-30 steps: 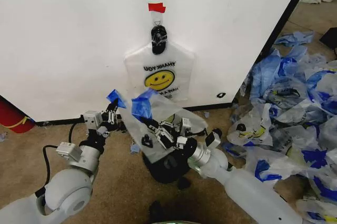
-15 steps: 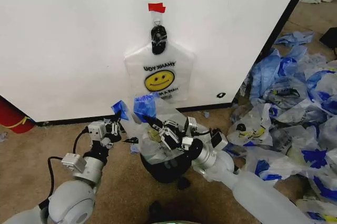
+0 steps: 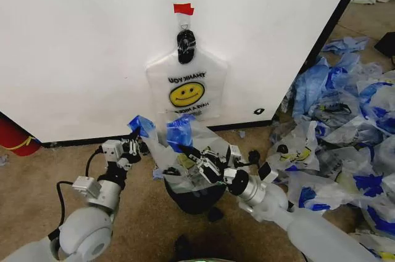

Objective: Pick up the garbage bag from the wall and place it over the trash bin.

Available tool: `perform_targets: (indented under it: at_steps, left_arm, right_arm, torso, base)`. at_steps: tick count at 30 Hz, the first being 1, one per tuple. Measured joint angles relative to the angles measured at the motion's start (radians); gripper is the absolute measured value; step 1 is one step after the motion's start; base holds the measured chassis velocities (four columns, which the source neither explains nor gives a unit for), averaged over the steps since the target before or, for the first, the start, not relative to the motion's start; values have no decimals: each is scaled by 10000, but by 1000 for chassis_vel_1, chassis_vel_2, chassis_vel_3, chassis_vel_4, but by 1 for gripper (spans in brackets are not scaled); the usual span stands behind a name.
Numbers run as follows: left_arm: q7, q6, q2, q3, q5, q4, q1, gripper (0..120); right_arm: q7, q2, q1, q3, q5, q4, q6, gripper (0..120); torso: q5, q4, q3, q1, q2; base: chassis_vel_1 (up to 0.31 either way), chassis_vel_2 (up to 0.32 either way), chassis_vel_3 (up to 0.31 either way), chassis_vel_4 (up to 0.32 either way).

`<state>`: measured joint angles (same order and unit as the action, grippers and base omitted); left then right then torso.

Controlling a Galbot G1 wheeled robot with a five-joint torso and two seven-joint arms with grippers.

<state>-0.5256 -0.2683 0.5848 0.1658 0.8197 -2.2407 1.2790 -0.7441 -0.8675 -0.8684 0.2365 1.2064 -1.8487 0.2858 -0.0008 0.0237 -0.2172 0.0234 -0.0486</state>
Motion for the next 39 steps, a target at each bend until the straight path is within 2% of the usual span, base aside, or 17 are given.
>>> perform_targets:
  at_steps: [6, 7, 10, 20, 29, 39]
  left_arm:
    - [47, -26, -158, 62, 134, -310, -31, 0]
    - [59, -14, -202, 119, 152, -576, -8, 0]
    - [58, 10, -258, 296, 217, -763, 35, 0]
    - [101, 6, -472, 724, 492, -1174, 70, 0]
    - [114, 49, -719, 1114, 686, -1499, 238, 0]
    - [113, 55, -606, 1121, 637, -1488, 382, 0]
  right_arm:
    - [481, 270, 337, 416, -332, 15, 80, 0]
    - [810, 296, 823, 874, -397, 10, 106, 0]
    - [912, 261, 1359, 1398, -395, 27, 109, 0]
    - [1239, -7, 1962, 2145, -519, 250, 104, 0]
    - [1330, -980, 2040, 2620, -550, 889, 191, 0]
    - [1297, -1485, 2106, 2880, -325, 1359, 305, 0]
  torso:
    - [0, 0, 0, 0, 0]
    - [-1, -1, -1, 0, 0]
    - [-3, -3, 0, 0, 0]
    - [-3, 0, -1, 0, 0]
    - [-2, -1, -1, 1, 0]
    - [-3, -1, -1, 0, 0]
  base:
    - [0, 0, 0, 0]
    - [0, 0, 0, 0]
    - [0, 0, 0, 0]
    - [0, 0, 0, 0]
    - [0, 0, 0, 0]
    - [0, 0, 0, 0]
